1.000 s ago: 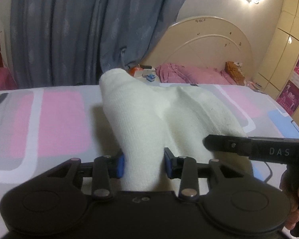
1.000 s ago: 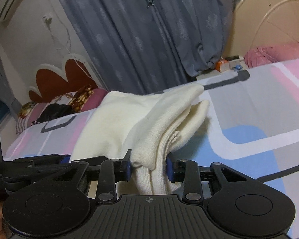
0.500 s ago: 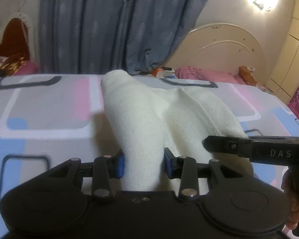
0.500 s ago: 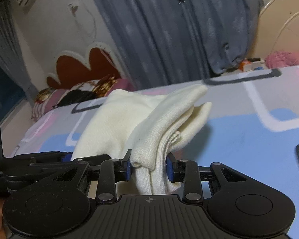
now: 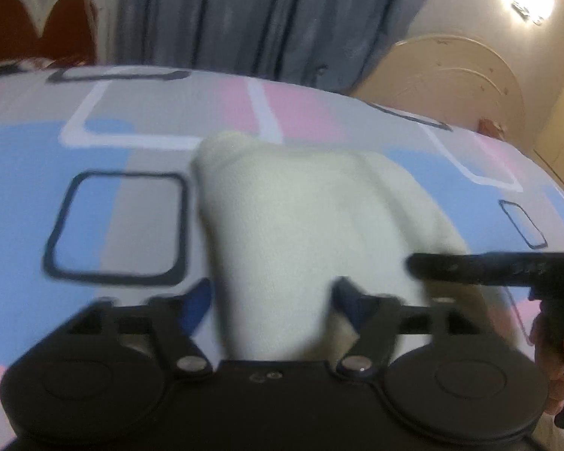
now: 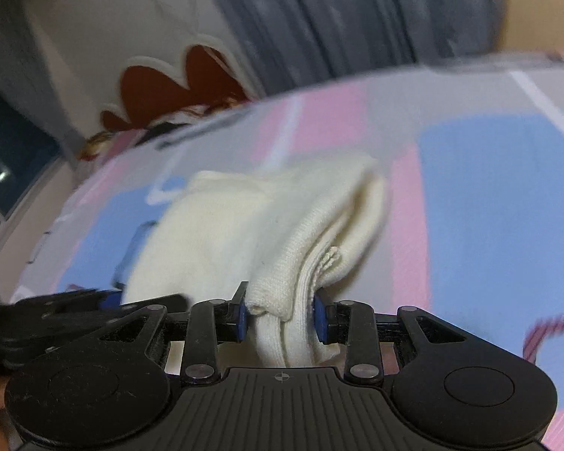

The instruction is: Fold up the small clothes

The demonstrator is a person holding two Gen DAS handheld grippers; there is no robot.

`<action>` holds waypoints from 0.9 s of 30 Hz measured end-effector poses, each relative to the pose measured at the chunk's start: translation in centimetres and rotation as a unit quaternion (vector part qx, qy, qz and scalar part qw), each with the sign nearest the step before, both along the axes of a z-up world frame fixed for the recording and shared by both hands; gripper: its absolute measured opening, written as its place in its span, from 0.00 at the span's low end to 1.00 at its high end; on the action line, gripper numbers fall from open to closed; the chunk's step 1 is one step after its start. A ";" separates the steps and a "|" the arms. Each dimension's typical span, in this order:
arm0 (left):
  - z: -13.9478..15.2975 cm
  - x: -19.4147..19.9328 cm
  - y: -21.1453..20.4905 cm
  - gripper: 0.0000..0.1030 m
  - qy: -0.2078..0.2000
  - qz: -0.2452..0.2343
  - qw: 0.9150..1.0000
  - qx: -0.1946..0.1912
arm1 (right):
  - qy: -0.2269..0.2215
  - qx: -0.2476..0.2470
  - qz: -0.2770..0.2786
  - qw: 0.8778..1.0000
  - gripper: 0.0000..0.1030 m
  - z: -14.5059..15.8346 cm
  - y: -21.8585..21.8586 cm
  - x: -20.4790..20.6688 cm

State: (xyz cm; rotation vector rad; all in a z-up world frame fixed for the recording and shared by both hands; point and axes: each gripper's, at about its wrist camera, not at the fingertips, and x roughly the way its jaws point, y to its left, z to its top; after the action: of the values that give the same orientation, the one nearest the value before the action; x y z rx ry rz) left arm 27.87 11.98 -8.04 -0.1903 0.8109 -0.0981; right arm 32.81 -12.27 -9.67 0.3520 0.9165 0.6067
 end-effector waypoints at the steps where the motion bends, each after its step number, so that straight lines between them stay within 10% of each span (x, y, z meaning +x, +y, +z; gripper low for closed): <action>1: -0.1 -0.4 0.4 0.78 0.000 0.000 1.000 -0.003 | 0.010 0.021 -0.011 1.000 0.37 -0.4 -0.8 0.2; 3: 0.4 -1.3 0.9 0.77 -0.003 0.000 1.000 -0.003 | 0.022 0.040 -0.027 0.999 0.40 -0.4 -1.9 0.2; 7: 2.6 -4.3 1.6 0.40 -0.034 -0.012 0.999 0.015 | -0.015 0.022 -0.028 0.999 0.38 2.1 -2.9 -1.4; 11: 3.9 -7.4 0.5 0.42 -0.046 -0.045 0.998 -0.022 | -0.049 -0.005 0.015 0.999 0.29 4.7 -2.4 -5.3; 17: 0.6 -7.9 -2.5 0.40 0.019 -0.078 0.996 0.041 | -0.041 -0.135 0.066 0.988 0.13 2.8 0.7 -10.3; 22: 5.2 -3.3 -2.4 0.64 -0.075 -0.048 0.995 0.054 | -0.113 -0.086 0.022 0.990 0.13 7.4 1.1 -6.3; 27: 4.1 2.2 -0.9 0.55 -0.039 -0.008 0.999 0.023 | -0.116 -0.084 -0.034 0.989 0.14 8.2 2.6 0.4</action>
State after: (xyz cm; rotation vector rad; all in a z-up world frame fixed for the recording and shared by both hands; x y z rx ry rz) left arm 30.11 11.06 -3.89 -0.1352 0.7362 -0.1013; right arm 33.16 -9.64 -1.47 0.1557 0.7230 0.4916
